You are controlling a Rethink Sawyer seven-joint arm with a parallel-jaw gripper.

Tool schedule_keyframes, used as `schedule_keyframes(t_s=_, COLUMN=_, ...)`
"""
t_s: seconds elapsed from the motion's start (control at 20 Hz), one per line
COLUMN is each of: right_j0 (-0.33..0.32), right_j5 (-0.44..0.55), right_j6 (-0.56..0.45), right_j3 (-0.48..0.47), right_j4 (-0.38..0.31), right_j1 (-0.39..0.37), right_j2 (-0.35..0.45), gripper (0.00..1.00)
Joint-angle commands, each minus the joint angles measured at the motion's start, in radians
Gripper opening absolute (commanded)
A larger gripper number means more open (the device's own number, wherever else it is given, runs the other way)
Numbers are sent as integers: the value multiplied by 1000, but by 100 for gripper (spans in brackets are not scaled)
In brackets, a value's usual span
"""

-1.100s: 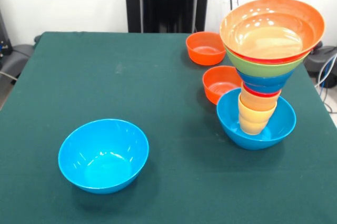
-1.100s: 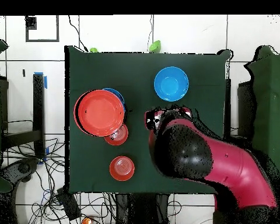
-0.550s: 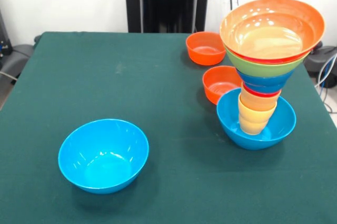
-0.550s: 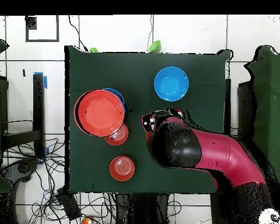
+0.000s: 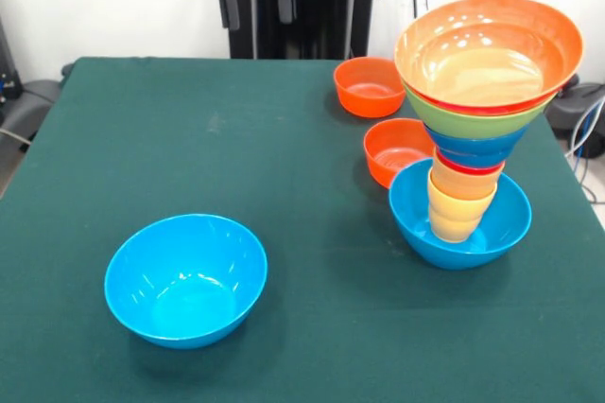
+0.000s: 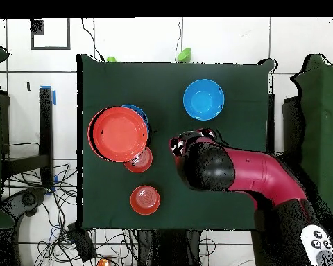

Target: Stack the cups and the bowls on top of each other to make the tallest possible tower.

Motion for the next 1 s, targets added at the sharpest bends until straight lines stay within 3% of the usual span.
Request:
schedule_keyframes(t_s=0.05, right_j0=23, right_j5=-9, right_j6=5, right_j3=-47, right_j4=-115, right_j1=108, right_j2=-10, gripper=100)
schedule_keyframes(t_s=0.45, right_j0=1, right_j5=-40, right_j6=-50, right_j3=-154, right_j4=-205, right_j1=222, right_j2=19, gripper=100)
schedule_keyframes(t_s=1.0, right_j0=64, right_j5=169, right_j6=-88, right_j3=-445, right_j4=-217, right_j1=328, right_j2=21, gripper=100)
